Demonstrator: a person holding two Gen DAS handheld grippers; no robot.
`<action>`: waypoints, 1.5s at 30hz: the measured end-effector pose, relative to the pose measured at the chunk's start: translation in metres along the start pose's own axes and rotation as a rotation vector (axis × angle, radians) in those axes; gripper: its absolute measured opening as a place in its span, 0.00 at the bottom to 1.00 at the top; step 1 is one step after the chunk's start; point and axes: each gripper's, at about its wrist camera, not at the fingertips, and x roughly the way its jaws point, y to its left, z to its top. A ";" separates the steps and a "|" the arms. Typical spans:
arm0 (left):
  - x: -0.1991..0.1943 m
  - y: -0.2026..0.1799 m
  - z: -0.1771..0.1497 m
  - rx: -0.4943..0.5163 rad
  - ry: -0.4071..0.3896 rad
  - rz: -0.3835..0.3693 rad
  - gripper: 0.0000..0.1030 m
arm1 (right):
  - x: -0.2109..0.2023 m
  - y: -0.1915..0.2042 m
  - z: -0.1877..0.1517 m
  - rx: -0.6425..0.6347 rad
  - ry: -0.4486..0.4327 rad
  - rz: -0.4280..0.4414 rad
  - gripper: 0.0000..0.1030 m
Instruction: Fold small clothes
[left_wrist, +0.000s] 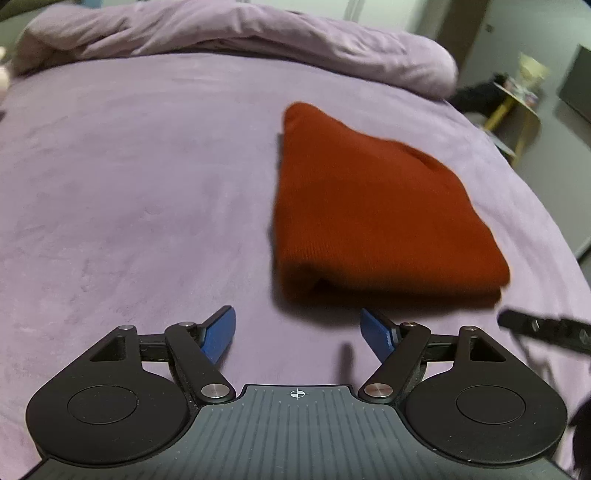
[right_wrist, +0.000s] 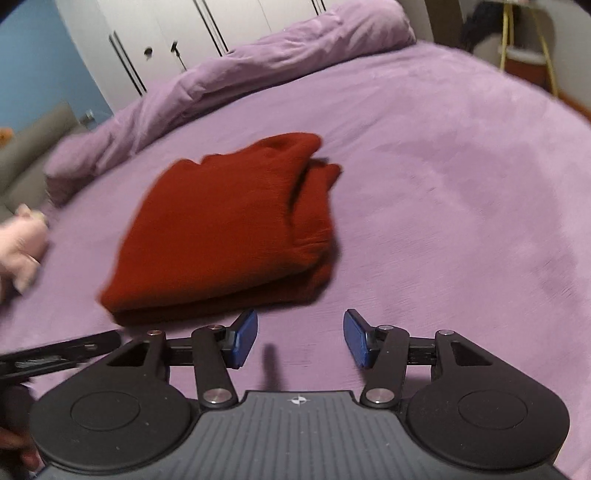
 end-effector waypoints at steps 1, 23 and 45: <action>0.003 -0.001 0.003 -0.011 0.000 0.010 0.77 | 0.001 0.000 0.001 0.031 0.003 0.019 0.51; -0.030 0.001 -0.004 -0.021 0.114 0.204 0.93 | -0.016 0.033 -0.017 -0.022 0.151 -0.138 0.77; -0.045 -0.044 0.031 0.187 0.142 0.246 0.95 | -0.017 0.100 0.022 -0.171 0.206 -0.314 0.85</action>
